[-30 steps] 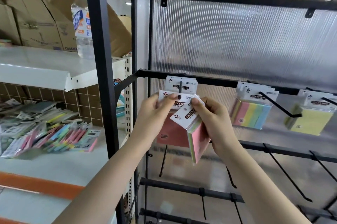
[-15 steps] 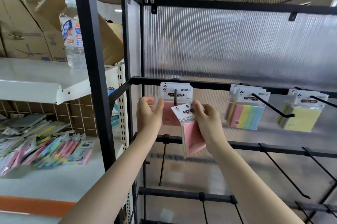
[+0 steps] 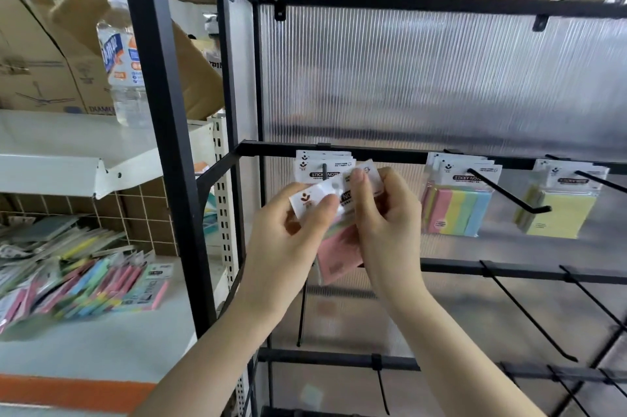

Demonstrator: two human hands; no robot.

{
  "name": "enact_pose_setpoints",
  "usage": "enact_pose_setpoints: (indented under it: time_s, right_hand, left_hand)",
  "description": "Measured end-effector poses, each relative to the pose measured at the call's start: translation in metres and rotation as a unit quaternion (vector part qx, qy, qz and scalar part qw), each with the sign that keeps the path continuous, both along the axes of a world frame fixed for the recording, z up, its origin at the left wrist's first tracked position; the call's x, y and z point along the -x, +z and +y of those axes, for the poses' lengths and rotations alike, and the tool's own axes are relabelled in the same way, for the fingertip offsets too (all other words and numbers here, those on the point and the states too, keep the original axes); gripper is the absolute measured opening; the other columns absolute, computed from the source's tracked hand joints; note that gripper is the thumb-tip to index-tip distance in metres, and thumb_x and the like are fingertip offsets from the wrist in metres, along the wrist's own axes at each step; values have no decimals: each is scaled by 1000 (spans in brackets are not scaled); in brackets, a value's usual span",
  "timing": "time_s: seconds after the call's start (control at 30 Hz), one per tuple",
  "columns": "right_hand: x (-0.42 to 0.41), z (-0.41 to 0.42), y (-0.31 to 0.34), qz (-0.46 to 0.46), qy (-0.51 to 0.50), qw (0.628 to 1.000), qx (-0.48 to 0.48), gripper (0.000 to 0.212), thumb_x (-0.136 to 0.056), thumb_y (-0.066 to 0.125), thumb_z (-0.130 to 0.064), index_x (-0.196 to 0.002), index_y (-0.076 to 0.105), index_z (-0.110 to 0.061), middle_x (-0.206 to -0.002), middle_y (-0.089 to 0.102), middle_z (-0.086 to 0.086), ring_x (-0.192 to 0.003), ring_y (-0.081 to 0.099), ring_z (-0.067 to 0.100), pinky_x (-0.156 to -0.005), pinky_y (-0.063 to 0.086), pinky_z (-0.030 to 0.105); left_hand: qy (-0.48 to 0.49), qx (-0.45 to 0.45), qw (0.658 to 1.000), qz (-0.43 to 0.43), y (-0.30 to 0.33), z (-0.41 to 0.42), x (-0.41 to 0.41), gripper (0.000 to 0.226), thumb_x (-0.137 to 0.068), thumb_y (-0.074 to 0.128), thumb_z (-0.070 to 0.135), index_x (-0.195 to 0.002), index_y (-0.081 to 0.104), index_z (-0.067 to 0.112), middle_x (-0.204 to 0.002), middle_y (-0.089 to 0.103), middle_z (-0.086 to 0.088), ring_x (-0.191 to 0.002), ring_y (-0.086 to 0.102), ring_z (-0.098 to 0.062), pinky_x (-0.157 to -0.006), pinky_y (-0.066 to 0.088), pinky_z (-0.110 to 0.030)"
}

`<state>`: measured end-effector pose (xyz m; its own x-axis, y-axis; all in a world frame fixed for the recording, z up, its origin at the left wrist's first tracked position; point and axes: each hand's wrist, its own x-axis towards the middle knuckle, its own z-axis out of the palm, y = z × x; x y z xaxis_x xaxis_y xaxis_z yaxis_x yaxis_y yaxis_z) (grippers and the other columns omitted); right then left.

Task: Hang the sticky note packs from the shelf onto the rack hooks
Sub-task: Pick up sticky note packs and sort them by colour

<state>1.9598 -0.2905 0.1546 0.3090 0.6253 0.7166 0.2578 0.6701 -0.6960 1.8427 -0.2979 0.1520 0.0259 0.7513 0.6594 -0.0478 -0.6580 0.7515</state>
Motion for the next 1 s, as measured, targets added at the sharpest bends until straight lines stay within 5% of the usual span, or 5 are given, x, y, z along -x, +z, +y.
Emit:
enact_pose_setpoints:
  time_s: [0.43, 0.6, 0.67, 0.8, 1.0]
  right_hand:
    - [4, 13, -14, -28, -6, 999, 40, 40, -96, 56, -25, -62, 34, -20, -51, 36, -16, -50, 27, 0, -47, 25, 15]
    - [0, 24, -22, -22, -13, 998, 60, 22, -88, 54, -44, -80, 48, -25, -66, 54, -23, -58, 47, -3, -56, 37, 10]
    - [-4, 33, -27, -9, -26, 998, 64, 20, -86, 58, -44, -88, 49, -26, -75, 56, -21, -66, 51, -4, -63, 40, 9]
    - [-13, 52, -39, 3, -52, 992, 114, 18, -89, 63, -30, -96, 49, -22, -88, 56, -5, -77, 55, 8, -68, 44, 13]
    - [-24, 63, -58, 18, -59, 979, 193, 15, -93, 59, -26, -97, 51, -15, -86, 56, -2, -72, 52, 7, -60, 42, 6]
  left_hand:
    - [-53, 51, 994, -78, -11, 20, 0, 9, -91, 59, 19, -90, 68, 17, -86, 73, 1, -82, 69, -13, -69, 50, -17]
    - [75, 77, 994, -9, -28, 44, 0, 42, -83, 62, 52, -108, 52, 20, -104, 63, 1, -98, 59, -8, -84, 45, -16]
    - [120, 83, 989, -3, -34, 55, 0, 46, -80, 58, 53, -115, 45, 26, -116, 53, 6, -108, 49, 3, -86, 35, -2]
    - [155, 101, 983, -13, -42, 83, -3, 35, -89, 59, 38, -117, 45, 21, -121, 50, 2, -117, 47, -12, -98, 36, -20]
    - [185, 104, 977, 9, -58, 100, -5, 22, -93, 56, 30, -106, 48, 15, -107, 56, -3, -98, 53, -12, -75, 37, 0]
